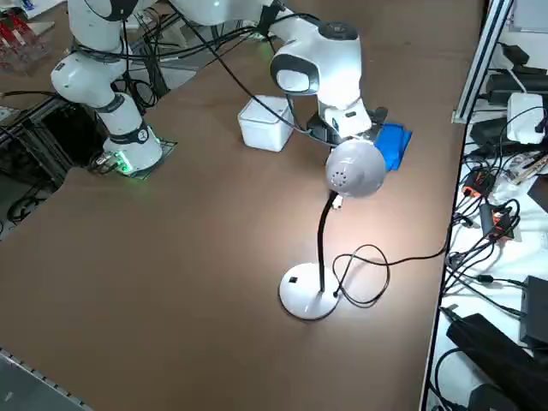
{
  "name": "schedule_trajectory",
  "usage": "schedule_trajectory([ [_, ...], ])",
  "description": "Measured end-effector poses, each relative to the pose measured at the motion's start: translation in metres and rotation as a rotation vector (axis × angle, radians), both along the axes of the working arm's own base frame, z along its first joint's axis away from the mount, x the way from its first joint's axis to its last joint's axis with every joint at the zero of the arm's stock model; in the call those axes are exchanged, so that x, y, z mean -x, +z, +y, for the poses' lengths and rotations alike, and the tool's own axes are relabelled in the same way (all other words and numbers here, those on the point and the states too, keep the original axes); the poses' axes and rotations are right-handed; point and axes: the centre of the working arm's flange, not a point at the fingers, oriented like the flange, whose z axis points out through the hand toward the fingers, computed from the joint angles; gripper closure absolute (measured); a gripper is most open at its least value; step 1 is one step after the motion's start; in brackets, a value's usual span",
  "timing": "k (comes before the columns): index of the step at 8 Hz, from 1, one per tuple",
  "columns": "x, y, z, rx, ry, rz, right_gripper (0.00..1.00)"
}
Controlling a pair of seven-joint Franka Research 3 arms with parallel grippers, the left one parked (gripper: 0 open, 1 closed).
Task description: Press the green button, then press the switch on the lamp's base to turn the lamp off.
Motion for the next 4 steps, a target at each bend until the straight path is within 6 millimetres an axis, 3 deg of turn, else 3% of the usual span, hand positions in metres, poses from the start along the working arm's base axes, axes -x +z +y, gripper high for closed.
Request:
schedule_trajectory([
  [4, 0.0031, -0.0094, -0.0015, 0.001, -0.006, -0.017, 0.99],
])
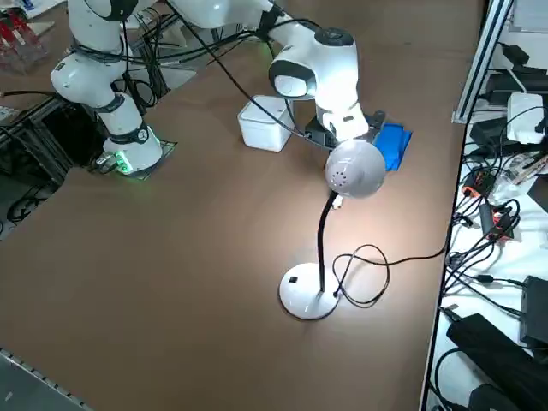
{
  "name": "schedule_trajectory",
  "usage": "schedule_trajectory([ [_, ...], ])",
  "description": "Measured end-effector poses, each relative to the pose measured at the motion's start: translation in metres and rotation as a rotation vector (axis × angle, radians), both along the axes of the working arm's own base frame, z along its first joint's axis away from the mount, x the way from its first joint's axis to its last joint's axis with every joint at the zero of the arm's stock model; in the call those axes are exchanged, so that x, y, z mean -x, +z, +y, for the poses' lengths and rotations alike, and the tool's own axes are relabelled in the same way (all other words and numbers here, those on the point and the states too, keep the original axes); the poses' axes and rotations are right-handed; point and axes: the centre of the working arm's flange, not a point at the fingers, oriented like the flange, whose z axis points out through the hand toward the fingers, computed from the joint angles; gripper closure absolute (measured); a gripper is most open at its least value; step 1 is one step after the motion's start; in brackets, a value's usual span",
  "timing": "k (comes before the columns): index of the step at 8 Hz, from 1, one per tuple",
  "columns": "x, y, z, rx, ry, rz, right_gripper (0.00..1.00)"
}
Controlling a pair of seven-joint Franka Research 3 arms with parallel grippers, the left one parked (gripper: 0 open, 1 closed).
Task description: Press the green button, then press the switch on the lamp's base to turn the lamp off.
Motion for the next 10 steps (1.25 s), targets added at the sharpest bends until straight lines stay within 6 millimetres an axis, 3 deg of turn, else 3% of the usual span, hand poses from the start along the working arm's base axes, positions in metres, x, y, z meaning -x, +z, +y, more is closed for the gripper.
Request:
schedule_trajectory([
  [4, 0.007, -0.010, -0.001, 0.001, -0.003, -0.012, 0.99],
  [10, 0.011, -0.004, -0.001, -0.001, -0.004, -0.025, 0.99],
])
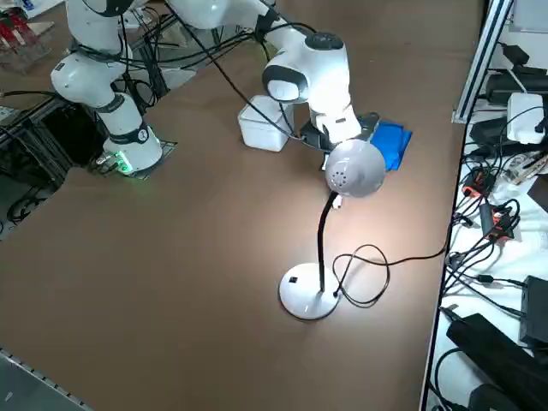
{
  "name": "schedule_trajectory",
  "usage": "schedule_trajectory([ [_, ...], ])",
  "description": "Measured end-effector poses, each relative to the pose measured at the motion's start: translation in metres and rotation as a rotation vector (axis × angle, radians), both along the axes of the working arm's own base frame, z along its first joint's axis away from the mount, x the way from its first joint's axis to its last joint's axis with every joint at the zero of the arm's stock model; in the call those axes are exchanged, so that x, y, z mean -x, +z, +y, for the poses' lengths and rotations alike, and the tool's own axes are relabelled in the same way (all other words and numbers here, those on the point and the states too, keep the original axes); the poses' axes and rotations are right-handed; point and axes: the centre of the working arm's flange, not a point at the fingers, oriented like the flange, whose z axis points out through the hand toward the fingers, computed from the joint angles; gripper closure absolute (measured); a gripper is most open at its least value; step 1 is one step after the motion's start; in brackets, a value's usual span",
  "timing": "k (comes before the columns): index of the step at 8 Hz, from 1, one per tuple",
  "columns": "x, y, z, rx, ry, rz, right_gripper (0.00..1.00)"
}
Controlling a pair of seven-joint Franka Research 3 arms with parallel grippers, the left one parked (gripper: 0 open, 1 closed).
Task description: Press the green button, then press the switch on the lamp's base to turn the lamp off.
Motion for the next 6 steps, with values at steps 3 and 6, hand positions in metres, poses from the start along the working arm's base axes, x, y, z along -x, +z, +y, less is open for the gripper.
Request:
schedule_trajectory([
  [3, -0.013, 0.052, 0.005, -0.010, 0.008, 0.061, 0.99],
  [6, 0.002, 0.163, 0.008, -0.021, 0.016, 0.048, 0.99],
])
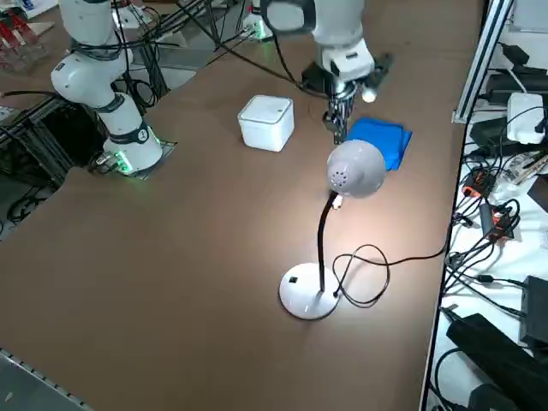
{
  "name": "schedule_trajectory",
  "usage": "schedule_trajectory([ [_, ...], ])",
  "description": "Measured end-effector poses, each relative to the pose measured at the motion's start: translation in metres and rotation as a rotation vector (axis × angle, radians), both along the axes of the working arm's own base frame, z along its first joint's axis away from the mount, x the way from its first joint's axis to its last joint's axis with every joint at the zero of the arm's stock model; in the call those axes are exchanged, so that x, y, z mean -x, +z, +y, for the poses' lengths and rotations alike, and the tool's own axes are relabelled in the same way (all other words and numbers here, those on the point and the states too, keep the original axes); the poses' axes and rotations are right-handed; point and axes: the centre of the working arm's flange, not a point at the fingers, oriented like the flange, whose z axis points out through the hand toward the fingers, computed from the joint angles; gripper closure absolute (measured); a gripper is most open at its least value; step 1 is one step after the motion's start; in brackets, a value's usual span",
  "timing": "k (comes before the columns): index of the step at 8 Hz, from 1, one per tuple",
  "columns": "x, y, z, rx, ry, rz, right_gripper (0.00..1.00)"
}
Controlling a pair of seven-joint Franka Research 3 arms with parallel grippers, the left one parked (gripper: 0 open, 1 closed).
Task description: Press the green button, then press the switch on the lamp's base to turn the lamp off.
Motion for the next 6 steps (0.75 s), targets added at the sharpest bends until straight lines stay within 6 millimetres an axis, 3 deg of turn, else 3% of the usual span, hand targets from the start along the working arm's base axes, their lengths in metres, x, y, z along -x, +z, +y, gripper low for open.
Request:
schedule_trajectory([
  [3, 0.037, 0.069, -0.012, 0.014, 0.007, 0.055, 0.99],
  [6, 0.065, 0.108, -0.083, 0.040, -0.035, 0.058, 0.99],
])
